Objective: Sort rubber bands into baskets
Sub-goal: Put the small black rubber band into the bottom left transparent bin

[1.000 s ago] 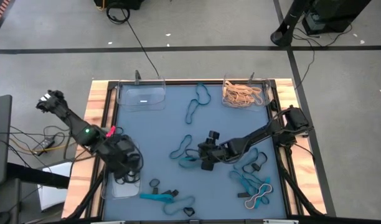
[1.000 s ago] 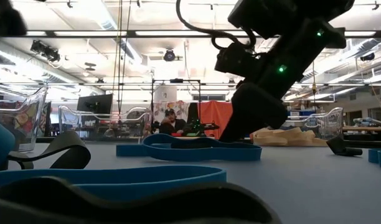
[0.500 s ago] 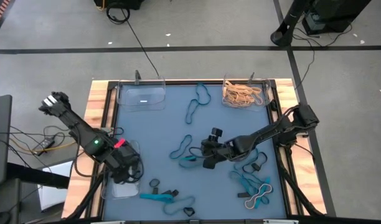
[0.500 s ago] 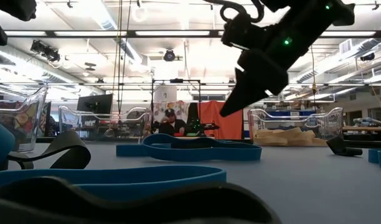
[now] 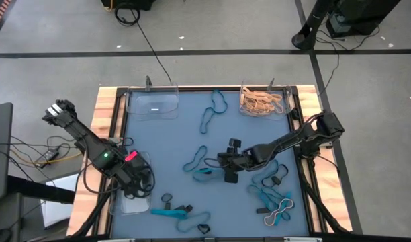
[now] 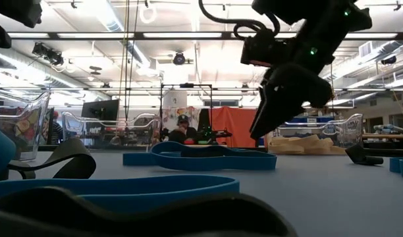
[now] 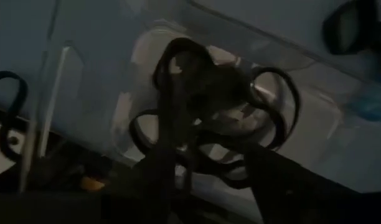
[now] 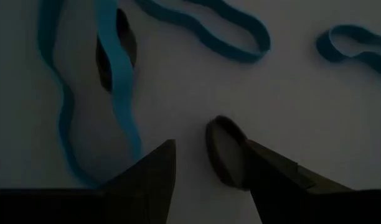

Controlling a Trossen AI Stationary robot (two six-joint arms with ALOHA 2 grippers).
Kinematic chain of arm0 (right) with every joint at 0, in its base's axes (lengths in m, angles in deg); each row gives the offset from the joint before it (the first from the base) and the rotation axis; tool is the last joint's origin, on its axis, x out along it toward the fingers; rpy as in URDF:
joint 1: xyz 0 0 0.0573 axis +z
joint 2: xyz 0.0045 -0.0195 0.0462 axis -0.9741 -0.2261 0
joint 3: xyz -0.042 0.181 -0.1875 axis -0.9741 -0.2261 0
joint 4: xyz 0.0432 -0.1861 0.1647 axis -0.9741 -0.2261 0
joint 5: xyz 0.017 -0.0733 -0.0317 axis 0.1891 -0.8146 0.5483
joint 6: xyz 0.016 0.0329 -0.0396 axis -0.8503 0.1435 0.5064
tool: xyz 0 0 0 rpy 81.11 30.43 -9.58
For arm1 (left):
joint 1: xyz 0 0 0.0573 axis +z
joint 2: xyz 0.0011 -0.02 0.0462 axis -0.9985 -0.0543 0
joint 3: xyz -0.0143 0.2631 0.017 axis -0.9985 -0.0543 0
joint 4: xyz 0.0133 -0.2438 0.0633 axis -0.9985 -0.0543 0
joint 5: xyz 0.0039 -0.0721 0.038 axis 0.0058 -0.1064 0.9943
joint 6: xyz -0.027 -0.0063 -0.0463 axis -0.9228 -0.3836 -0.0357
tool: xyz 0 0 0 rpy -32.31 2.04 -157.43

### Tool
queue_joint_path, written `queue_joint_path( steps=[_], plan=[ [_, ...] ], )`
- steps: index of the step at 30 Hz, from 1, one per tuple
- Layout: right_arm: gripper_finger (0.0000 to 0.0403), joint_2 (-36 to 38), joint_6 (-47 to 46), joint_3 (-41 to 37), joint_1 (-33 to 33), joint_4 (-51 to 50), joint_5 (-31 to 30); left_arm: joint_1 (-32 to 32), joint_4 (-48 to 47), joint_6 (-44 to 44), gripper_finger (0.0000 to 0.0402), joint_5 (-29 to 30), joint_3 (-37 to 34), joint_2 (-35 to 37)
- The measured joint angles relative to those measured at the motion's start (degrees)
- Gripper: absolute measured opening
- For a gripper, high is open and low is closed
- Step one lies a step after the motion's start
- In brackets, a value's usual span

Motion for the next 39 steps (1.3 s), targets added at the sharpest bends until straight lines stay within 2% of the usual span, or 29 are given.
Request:
queue_joint_path(
  steps=[4, 14, 21, 24, 31, 35, 39],
  plan=[
    [0.0194, 0.00, 0.39, -1.95, -0.77, 0.58, 0.23, 0.41, -3.52, -0.95, 0.0221, 0.91, 0.00, 0.00],
    [0.0173, 0.00, 0.37, -8.96, -2.71, 10.33, 3.06, 0.92, -5.36, -2.45, 0.0224, 12.50, -0.02, 0.07],
    [0.0132, 0.02, -0.22, -10.31, -3.38, 11.38, 4.47, 1.29, -3.76, -2.49, 0.0223, 15.42, -0.02, 0.07],
    [0.0101, 0.02, -0.53, -10.35, -3.44, 11.59, 4.76, 1.97, -1.40, -2.64, 0.0223, 16.08, -0.02, 0.07],
    [0.0014, 0.00, -0.52, -10.45, -3.50, 13.76, 4.92, 2.78, 5.47, -1.06, 0.0223, 22.32, 0.00, 0.07],
    [0.0022, 0.00, -0.31, -10.45, -3.27, 16.85, 4.91, 2.78, 12.09, 4.20, 0.0223, 28.37, 0.00, 0.07],
    [0.0023, 0.00, 0.57, -10.45, -2.98, 21.66, 5.52, 2.99, 23.16, 15.83, 0.0223, 36.64, 0.04, -1.17]
  ],
)
